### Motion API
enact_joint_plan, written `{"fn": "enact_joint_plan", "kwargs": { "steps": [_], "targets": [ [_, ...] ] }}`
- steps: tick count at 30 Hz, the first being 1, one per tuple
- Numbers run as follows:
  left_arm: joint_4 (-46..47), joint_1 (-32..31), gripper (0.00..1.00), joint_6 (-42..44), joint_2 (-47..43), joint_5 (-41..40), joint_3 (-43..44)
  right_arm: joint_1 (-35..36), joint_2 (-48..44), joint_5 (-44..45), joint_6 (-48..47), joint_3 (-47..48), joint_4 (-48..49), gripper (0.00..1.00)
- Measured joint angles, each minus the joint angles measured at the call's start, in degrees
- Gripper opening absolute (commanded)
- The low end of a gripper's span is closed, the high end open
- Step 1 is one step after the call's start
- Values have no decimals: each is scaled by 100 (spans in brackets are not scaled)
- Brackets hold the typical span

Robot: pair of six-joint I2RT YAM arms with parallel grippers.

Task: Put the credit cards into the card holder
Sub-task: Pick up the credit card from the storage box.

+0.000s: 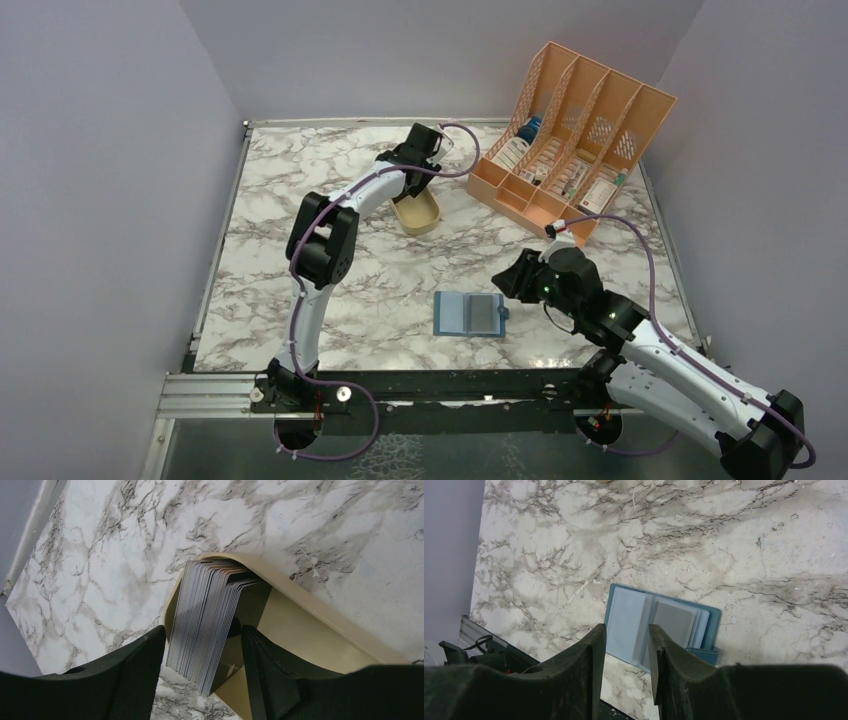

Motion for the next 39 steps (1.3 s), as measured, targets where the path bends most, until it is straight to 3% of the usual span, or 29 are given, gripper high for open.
{"fn": "enact_joint_plan", "kwargs": {
  "steps": [5,27,39],
  "targets": [
    [-4,-2,49,37,87,-24,0,0,0,2,-2,4,-24,36],
    [46,-7,35,131,81,-173,0,0,-20,0,9,7,-28,36],
    [42,-7,19,103,46,-168,0,0,94,-2,9,13,-26,36]
  ]
}}
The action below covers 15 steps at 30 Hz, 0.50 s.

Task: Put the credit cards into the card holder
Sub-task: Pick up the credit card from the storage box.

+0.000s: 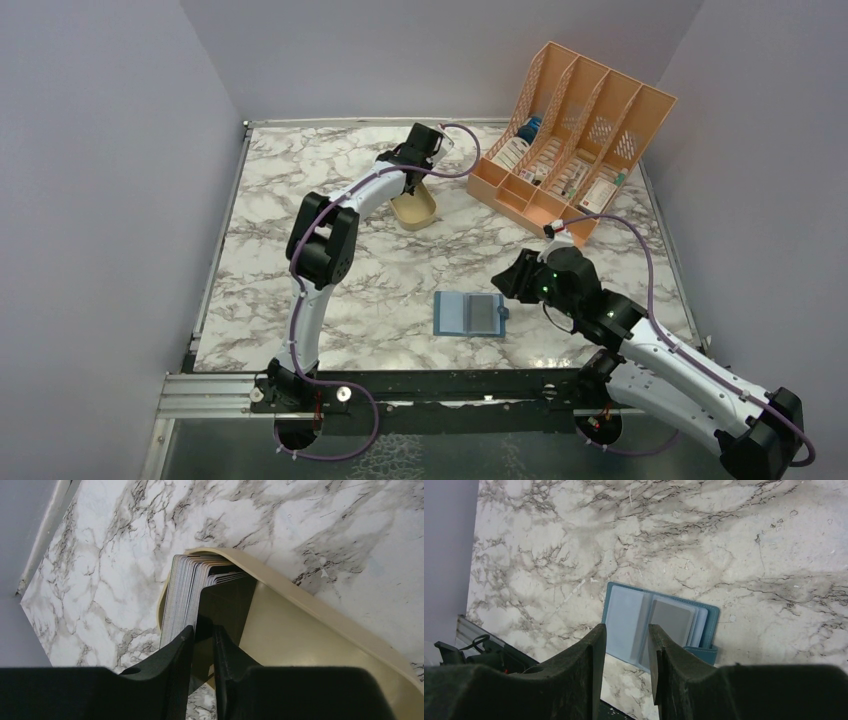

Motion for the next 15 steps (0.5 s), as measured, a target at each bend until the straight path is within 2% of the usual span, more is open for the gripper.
{"fn": "enact_joint_plan", "kwargs": {
  "steps": [5,9,15],
  "targets": [
    [-72,-2,12,-92,-57,48,2,0,-2,-4,0,0,0,36],
    [-258,0,2,-282,-157,210,46,0,-4,-46,0,2,2,36],
    [-542,0,0,-673,-435,621,92,0,7,-160,0,2,33,36]
  ]
}}
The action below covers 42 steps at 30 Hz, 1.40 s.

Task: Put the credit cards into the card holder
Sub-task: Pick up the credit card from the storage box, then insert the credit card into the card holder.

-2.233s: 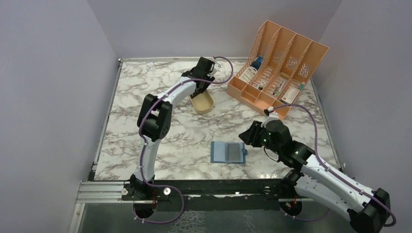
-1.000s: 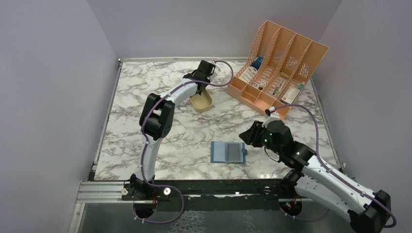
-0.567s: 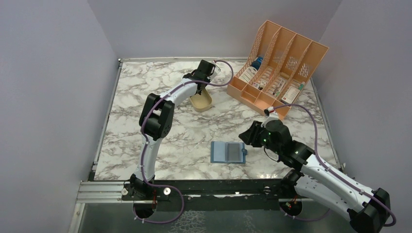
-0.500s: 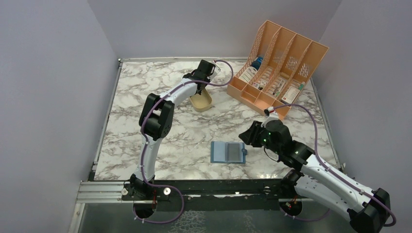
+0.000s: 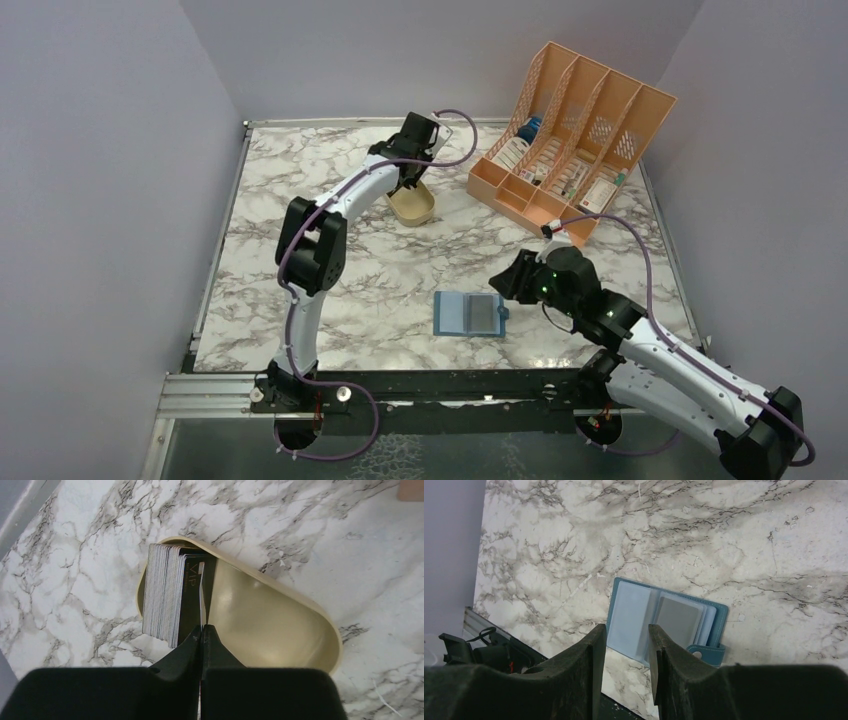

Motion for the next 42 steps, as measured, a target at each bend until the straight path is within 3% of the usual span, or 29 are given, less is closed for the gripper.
{"fn": "enact_joint_plan", "kwargs": {
  "steps": [10,19,25,30,42],
  "targets": [
    [-195,0,0,-920,-927,914,-234,0,236,-369,46,0,205,36],
    [57,46,0,-2317,-2216,2767,-1801,-2,291,-745,321,-11,599,35],
    [1392,81,0,-3823,-3373,4441,-4098,0,262,-813,525,-96,756,28],
    [2684,39,0,-5141,-3840,5180,-5611,0,640,-660,544,-94,439,28],
    [4105,-765,0,-6662,-4096,5154,-6714,0,2170,-326,101,549,-483,26]
  ]
}}
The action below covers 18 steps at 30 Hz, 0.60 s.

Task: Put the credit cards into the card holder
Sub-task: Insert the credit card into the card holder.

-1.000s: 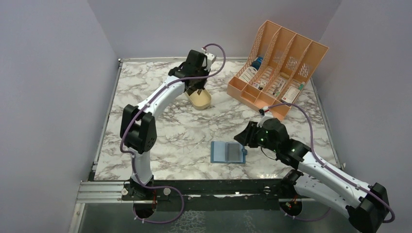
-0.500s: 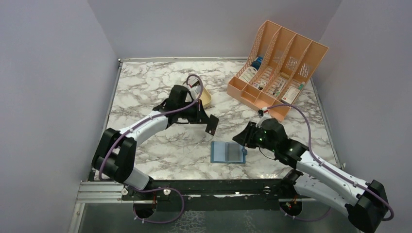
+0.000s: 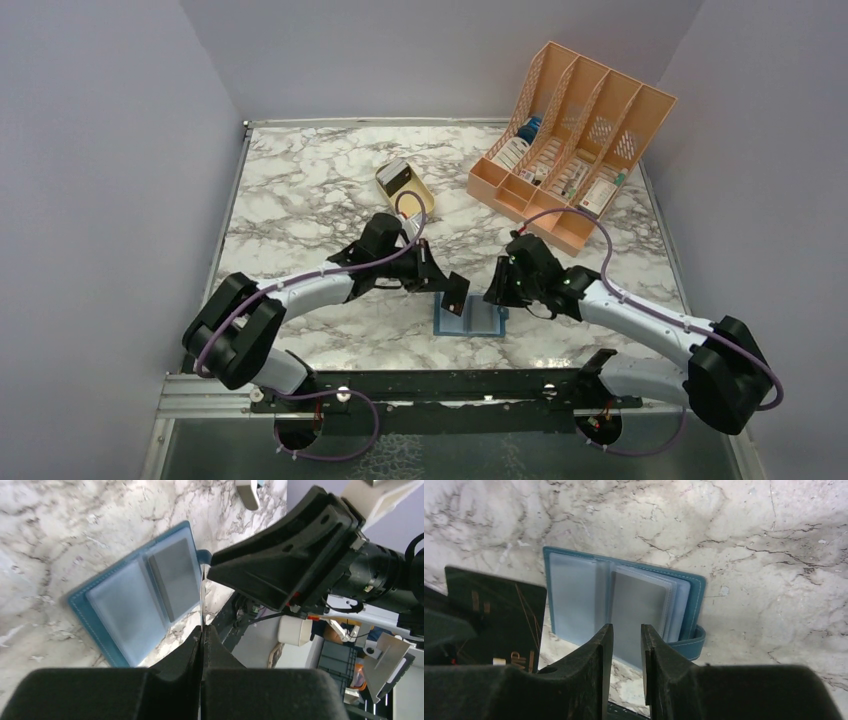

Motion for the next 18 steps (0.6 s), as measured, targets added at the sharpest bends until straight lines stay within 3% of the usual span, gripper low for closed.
{"fn": "enact_joint_plan", "kwargs": {
  "steps": [7,18],
  "targets": [
    [264,-459,0,-304,164,-354,-136,0,525,39,-144,-11,-98,22],
    [352,-662,0,-367,719,-706,-295,0,562,63,-160,-350,42,14]
  ]
}}
